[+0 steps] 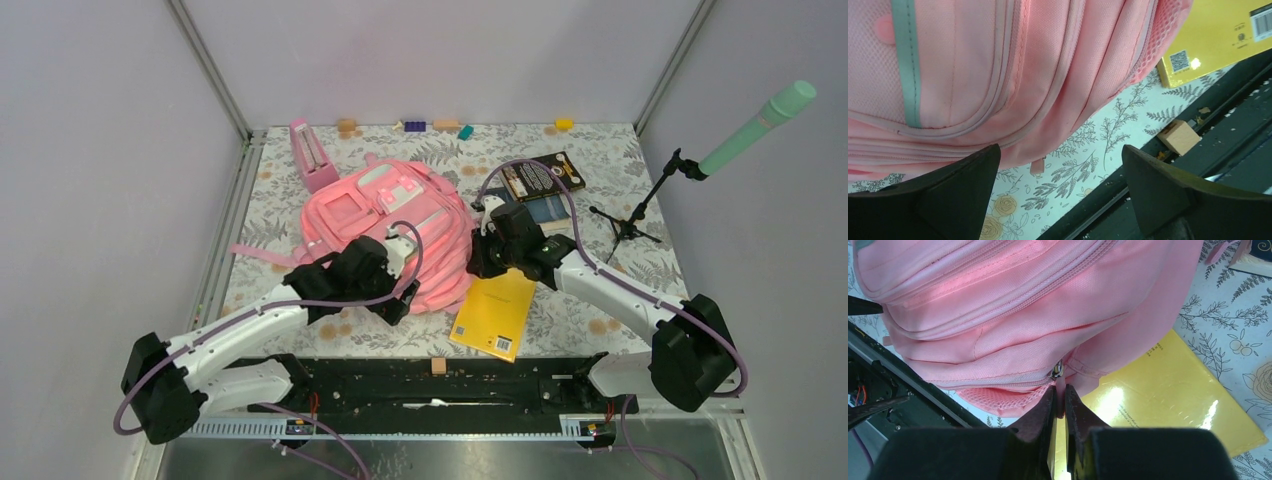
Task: Pack the student bag
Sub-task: Unzip the student bag at the center of the board.
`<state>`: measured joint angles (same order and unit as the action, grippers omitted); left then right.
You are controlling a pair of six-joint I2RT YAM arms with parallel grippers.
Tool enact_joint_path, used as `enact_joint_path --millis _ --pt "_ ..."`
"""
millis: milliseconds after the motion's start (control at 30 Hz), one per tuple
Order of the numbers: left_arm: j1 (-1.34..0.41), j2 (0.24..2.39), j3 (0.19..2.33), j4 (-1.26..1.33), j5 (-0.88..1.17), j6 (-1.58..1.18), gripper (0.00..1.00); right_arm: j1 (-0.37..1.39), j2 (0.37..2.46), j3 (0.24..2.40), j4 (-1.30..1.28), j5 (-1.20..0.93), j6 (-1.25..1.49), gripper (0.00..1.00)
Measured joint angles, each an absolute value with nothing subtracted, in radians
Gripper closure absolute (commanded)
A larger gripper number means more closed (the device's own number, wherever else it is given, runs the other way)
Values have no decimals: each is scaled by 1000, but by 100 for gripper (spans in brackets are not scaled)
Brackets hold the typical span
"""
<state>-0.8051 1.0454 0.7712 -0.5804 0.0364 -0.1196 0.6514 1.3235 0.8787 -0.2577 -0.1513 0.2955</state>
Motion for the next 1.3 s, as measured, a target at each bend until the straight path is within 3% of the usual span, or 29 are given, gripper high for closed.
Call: enact_joint_path --millis 33,133,267,433,800,1300 --pt "-820 1065 772 -576 12 -116 10 648 1326 879 -259 -154 294 100" --pt "-841 1103 773 -566 -39 -113 47 638 1331 879 -260 -162 288 100" --pt "-842 1164 797 -564 -89 -93 61 630 1331 879 -260 -170 277 100" --pt "-854 1238 822 -540 -81 -70 98 626 1334 894 -284 -183 255 100" --pt "-857 1281 852 -516 -13 -64 100 635 1347 963 -448 -150 163 100" --pt "-849 1231 852 -566 65 -80 100 818 1467 1018 -529 -20 214 100"
